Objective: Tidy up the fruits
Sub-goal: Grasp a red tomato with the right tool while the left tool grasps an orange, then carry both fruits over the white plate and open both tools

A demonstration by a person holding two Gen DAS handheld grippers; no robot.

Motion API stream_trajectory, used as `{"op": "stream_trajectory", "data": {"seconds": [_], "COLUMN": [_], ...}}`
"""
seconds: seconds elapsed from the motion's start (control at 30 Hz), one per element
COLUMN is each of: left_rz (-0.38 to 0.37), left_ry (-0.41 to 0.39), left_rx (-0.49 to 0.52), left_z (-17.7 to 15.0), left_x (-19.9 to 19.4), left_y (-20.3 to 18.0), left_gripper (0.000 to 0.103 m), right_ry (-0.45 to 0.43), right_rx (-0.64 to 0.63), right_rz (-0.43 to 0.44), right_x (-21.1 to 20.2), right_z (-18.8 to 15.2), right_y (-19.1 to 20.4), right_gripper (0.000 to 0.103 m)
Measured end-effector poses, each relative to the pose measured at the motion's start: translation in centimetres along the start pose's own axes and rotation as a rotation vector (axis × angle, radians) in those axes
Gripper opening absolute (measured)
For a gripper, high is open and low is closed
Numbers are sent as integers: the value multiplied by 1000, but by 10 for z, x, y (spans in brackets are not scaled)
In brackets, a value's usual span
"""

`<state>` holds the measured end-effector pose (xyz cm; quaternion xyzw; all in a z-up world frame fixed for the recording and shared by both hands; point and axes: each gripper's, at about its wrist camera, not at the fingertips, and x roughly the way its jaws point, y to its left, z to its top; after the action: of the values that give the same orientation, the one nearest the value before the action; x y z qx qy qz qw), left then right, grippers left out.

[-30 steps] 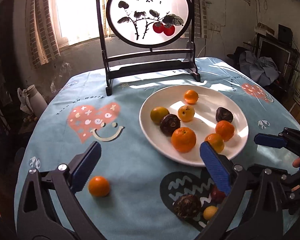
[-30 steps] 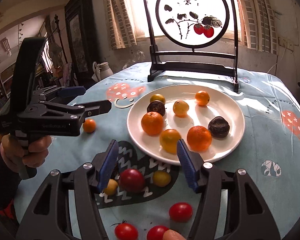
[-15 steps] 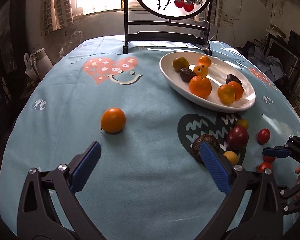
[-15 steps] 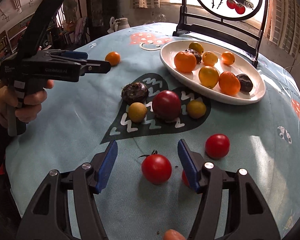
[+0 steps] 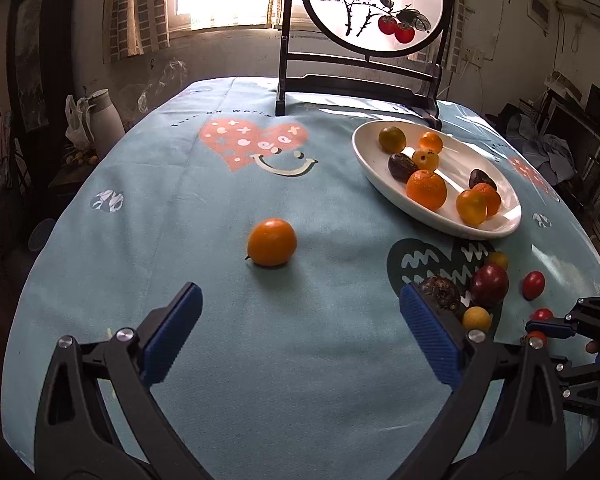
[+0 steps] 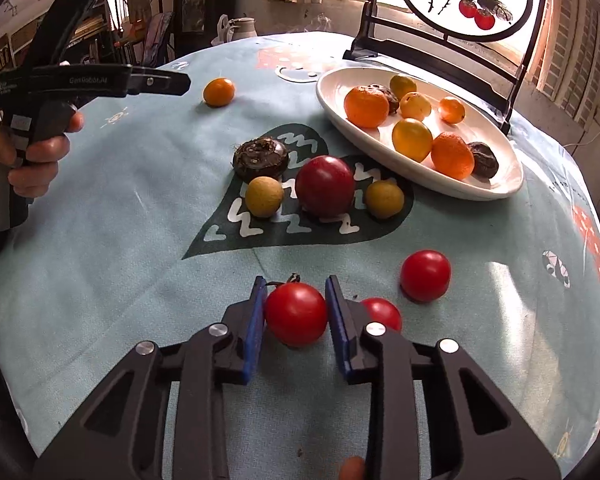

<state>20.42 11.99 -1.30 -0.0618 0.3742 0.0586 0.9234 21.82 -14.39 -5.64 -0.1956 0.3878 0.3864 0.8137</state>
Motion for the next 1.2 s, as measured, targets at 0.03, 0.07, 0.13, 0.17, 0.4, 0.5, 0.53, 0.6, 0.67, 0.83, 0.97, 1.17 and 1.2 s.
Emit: {"op": "stream_trajectory", "data": {"seconds": [0.03, 0.07, 0.13, 0.17, 0.4, 0.5, 0.53, 0.6, 0.67, 0.83, 0.97, 1.17, 1.2], "left_rz": [1, 1, 0, 3, 13, 15, 12, 27, 25, 12, 7, -58, -77], "left_ry": [-2, -3, -10, -16, 20, 84, 93, 90, 93, 131, 129, 83, 74], "left_rx": [1, 13, 64, 97, 253, 264, 261, 266, 256, 250, 225, 195, 200], "left_z": [0, -1, -3, -4, 16, 27, 29, 30, 32, 28, 26, 21, 20], "left_x": [0, 0, -1, -3, 33, 61, 67, 73, 76, 85, 82, 58, 52], "left_y": [3, 4, 5, 5, 1, 0, 1, 3, 5, 6, 7, -7, -13], "left_gripper": [101, 101, 100, 100, 83, 49, 44, 44, 44, 42, 38, 38, 38], "right_ry": [-14, -28, -51, -62, -68, -48, -44, -41, -46, -51, -56, -58, -59], "right_rx": [20, 34, 58, 70, 97, 114, 118, 121, 119, 118, 116, 117, 118], "right_rz": [16, 29, 70, 92, 139, 130, 128, 129, 133, 135, 134, 133, 134], "right_x": [-3, -6, -10, -13, -13, -8, -6, -6, -7, -8, -10, -10, -10], "right_z": [0, 2, 3, 4, 4, 3, 2, 2, 2, 2, 2, 3, 3], "right_y": [-3, -5, -8, -8, -7, -10, -11, -11, -11, -10, -10, -11, -11], "right_gripper": [30, 30, 30, 30, 30, 30, 30, 30, 30, 30, 30, 30, 30]}}
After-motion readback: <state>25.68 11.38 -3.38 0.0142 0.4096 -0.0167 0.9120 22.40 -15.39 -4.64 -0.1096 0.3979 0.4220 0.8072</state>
